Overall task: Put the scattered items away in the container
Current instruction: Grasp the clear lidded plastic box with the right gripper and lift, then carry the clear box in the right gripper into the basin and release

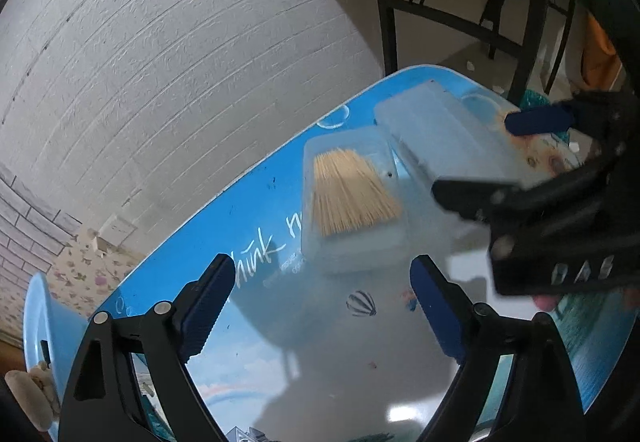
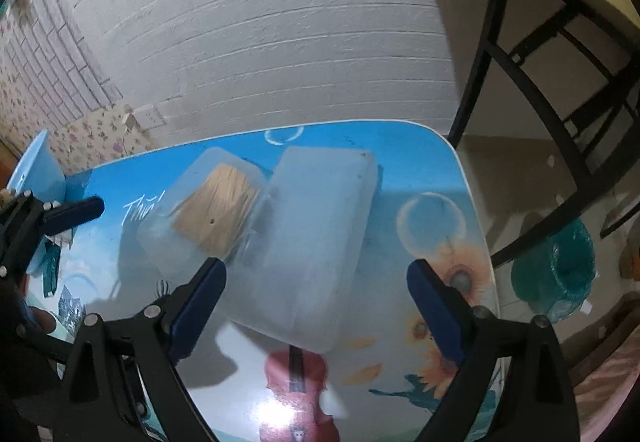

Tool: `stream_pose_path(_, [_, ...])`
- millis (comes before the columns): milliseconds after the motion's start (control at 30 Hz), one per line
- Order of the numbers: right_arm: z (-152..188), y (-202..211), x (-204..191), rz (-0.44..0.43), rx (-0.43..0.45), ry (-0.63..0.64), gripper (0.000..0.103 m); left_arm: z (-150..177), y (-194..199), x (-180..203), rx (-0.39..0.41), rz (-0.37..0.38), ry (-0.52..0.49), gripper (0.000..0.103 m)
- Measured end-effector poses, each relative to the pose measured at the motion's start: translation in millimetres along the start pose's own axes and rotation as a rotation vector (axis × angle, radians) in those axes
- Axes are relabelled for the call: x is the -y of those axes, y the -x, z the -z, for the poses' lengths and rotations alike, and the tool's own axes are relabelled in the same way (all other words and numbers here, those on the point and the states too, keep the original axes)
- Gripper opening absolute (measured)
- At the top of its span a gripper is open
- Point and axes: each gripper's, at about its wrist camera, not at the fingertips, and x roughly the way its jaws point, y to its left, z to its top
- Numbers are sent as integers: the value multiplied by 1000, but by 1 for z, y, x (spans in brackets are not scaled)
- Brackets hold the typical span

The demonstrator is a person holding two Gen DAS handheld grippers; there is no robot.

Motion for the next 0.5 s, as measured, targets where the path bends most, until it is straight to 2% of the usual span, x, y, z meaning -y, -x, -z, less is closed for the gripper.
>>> stream_pose_path(100, [0, -3, -1, -4, -19, 19, 94, -5, -4, 1, -1, 11, 2, 89])
stream_pose_path(267, [1, -8, 10, 67, -65, 49, 96, -8, -17, 0, -22, 44, 37, 89])
stream_pose_path(300, [3, -11, 16, 22, -86, 28, 95, -8, -19, -1, -27, 63, 47, 90])
stream_pose_path(367, [5, -14, 22, 4, -96, 20, 95, -6, -21, 2, -34, 70, 56, 90])
stream_pose_path(500, [7, -13, 25, -37, -59, 58, 94, -5, -18, 7, -33, 99, 68, 90])
